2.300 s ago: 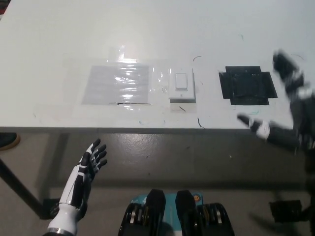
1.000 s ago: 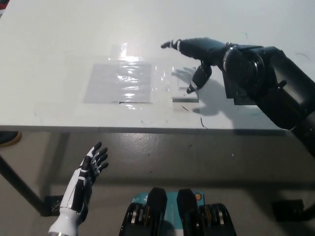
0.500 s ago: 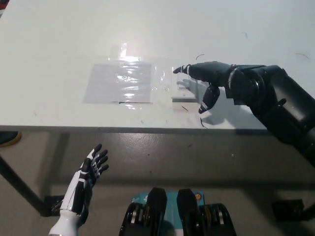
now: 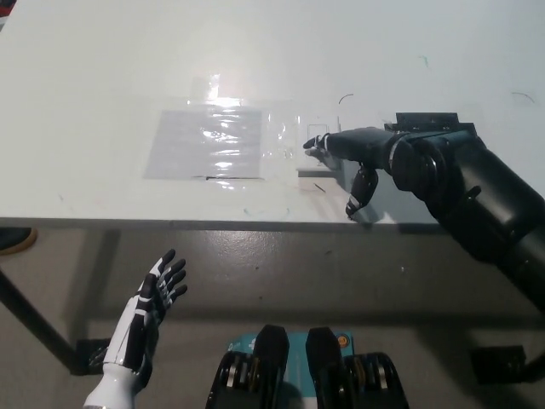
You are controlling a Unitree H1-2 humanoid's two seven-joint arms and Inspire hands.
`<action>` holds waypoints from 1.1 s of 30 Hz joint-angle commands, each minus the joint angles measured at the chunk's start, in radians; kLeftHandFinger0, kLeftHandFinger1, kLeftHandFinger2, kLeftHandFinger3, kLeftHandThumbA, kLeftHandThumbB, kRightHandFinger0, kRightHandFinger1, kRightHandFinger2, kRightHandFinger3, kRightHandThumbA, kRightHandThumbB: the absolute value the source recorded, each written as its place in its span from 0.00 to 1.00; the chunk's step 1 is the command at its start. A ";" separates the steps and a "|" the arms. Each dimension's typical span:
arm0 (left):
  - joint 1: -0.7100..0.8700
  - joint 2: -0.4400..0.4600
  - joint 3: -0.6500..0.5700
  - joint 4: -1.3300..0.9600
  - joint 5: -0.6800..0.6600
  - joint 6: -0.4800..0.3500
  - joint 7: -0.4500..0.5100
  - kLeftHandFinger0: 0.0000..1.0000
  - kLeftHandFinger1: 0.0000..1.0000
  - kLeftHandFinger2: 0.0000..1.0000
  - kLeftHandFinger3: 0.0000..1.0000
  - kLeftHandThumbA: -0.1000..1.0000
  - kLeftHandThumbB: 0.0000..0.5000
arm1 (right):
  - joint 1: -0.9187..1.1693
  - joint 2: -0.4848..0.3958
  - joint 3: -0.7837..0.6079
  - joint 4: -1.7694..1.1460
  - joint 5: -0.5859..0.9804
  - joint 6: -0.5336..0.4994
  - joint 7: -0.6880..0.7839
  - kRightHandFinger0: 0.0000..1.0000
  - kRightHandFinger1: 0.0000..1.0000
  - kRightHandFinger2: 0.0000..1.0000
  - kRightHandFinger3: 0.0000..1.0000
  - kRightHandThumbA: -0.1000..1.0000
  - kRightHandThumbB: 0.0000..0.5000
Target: A white switch is kept at the centre of the table close to the robot and the robot uses its right hand to press it to turn it on
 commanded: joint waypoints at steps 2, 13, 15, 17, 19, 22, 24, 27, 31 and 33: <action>-0.008 0.005 -0.001 -0.027 -0.012 -0.027 -0.012 1.00 1.00 1.00 1.00 1.00 0.10 | -0.033 0.007 -0.003 -0.002 -0.032 -0.034 0.014 1.00 1.00 1.00 1.00 1.00 0.58; -0.015 0.005 0.000 -0.031 -0.008 -0.025 -0.009 1.00 1.00 1.00 1.00 1.00 0.11 | -0.026 0.014 0.011 0.001 -0.057 -0.037 0.046 1.00 1.00 1.00 1.00 1.00 0.56; -0.014 0.005 0.000 -0.034 -0.009 -0.025 -0.009 1.00 1.00 1.00 1.00 1.00 0.10 | -0.023 0.013 0.014 0.004 -0.063 -0.042 0.046 1.00 1.00 1.00 1.00 1.00 0.56; -0.014 0.007 -0.002 -0.035 -0.008 -0.027 -0.012 1.00 1.00 1.00 1.00 1.00 0.09 | -0.021 0.010 0.019 0.009 -0.072 -0.050 0.047 1.00 1.00 1.00 1.00 1.00 0.55; -0.014 0.006 -0.003 -0.039 -0.005 -0.023 -0.011 1.00 1.00 1.00 1.00 1.00 0.08 | -0.022 0.007 0.021 0.011 -0.076 -0.052 0.057 1.00 1.00 1.00 1.00 1.00 0.57; -0.020 0.007 0.001 -0.042 -0.004 -0.013 -0.005 1.00 1.00 1.00 1.00 1.00 0.11 | -0.040 0.012 0.028 0.020 -0.087 -0.052 0.069 1.00 1.00 1.00 1.00 1.00 0.57; -0.021 0.006 0.001 -0.039 -0.005 -0.015 -0.005 1.00 1.00 1.00 1.00 1.00 0.10 | -0.049 0.011 0.031 0.015 -0.091 -0.057 0.084 1.00 1.00 1.00 1.00 1.00 0.56; -0.019 0.001 0.003 -0.038 -0.012 -0.018 -0.006 1.00 1.00 1.00 1.00 1.00 0.07 | -0.061 0.012 0.037 0.004 -0.100 -0.050 0.105 1.00 1.00 1.00 1.00 1.00 0.56; -0.013 0.002 -0.002 -0.042 0.002 -0.021 -0.003 1.00 1.00 1.00 1.00 1.00 0.07 | -0.079 0.006 0.013 -0.026 -0.084 -0.039 0.116 1.00 1.00 1.00 1.00 1.00 0.59; -0.014 0.001 -0.001 -0.042 -0.005 -0.020 -0.005 1.00 1.00 1.00 1.00 1.00 0.06 | -0.095 -0.008 -0.048 -0.068 -0.035 -0.034 0.112 1.00 1.00 1.00 1.00 1.00 0.58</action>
